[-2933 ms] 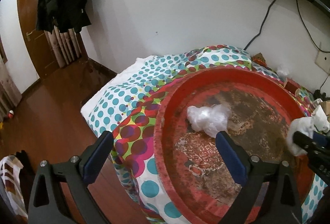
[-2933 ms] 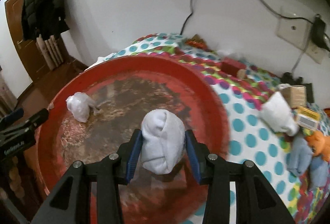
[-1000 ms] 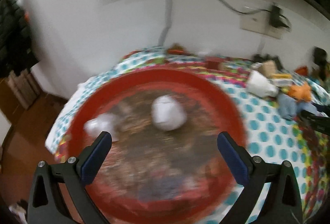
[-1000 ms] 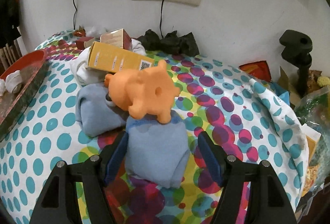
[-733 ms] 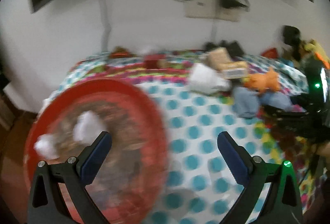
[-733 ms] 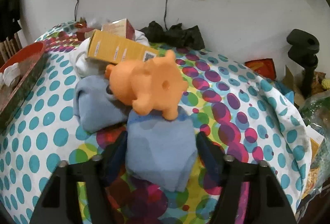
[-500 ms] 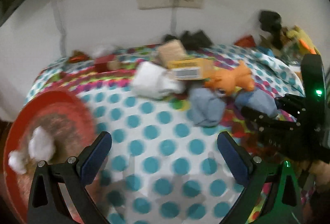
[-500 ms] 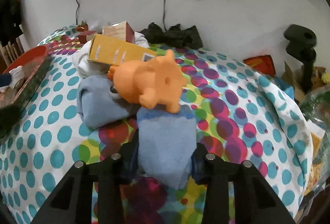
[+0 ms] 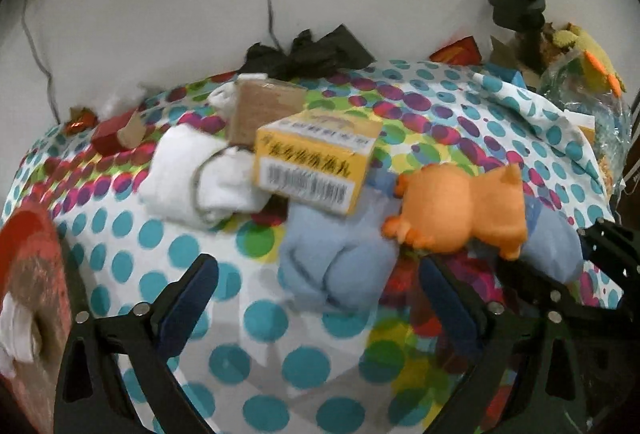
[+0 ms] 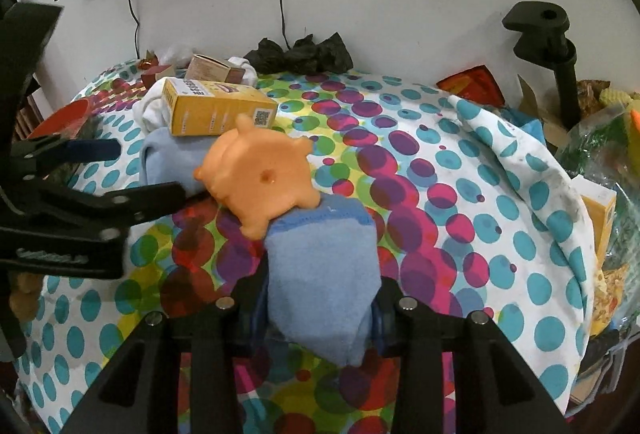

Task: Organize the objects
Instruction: 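Grasp the blue rolled sock with the right gripper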

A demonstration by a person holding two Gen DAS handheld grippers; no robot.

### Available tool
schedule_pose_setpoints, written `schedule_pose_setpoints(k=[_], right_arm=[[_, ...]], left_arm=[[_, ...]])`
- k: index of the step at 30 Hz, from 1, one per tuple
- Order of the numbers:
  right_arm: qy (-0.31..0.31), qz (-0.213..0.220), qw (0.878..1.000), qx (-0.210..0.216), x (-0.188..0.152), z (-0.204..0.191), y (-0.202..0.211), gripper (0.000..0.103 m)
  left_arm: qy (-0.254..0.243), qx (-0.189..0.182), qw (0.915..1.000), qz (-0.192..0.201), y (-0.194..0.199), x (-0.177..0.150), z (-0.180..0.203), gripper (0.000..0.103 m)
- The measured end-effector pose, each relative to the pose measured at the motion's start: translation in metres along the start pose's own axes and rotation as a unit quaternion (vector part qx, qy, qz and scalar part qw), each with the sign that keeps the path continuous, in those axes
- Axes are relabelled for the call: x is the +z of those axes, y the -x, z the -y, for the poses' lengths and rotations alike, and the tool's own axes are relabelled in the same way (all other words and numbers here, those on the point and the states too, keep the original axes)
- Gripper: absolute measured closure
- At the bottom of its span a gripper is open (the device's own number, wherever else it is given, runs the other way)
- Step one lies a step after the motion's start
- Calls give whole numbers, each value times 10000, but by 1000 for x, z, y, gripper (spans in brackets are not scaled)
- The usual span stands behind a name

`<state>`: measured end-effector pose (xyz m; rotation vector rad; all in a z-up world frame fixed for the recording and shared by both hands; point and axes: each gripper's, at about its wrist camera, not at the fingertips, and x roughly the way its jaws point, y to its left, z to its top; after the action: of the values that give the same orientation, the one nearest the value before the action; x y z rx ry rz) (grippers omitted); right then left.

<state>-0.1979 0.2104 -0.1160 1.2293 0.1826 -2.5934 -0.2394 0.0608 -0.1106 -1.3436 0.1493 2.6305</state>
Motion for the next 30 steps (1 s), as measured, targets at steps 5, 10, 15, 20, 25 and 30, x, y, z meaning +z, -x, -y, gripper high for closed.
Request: schedule_pose_setpoints(k=[5, 10, 15, 20, 25, 30], right_arm=[[-95, 3, 9999, 51, -1, 2, 1, 63], [-112, 1, 9999, 106, -1, 4, 1, 62], [-129, 1, 9998, 168, -1, 4, 0, 61], [-256, 22, 9991, 335, -1, 10, 1, 60], [-378, 49, 9988, 321, -5, 10, 6, 60], [-414, 39, 9987, 281, -12, 6, 12, 62]], left_arm=[[34, -255, 9995, -193, -13, 3, 2, 60], [75, -217, 9997, -79, -6, -1, 1, 73], [-138, -116, 9998, -63, 10, -16, 4, 77], [-5, -234, 9997, -49, 28, -36, -6, 78], [58, -139, 9999, -31, 41, -52, -17, 78], [142, -148, 9998, 0, 55, -63, -27, 78]])
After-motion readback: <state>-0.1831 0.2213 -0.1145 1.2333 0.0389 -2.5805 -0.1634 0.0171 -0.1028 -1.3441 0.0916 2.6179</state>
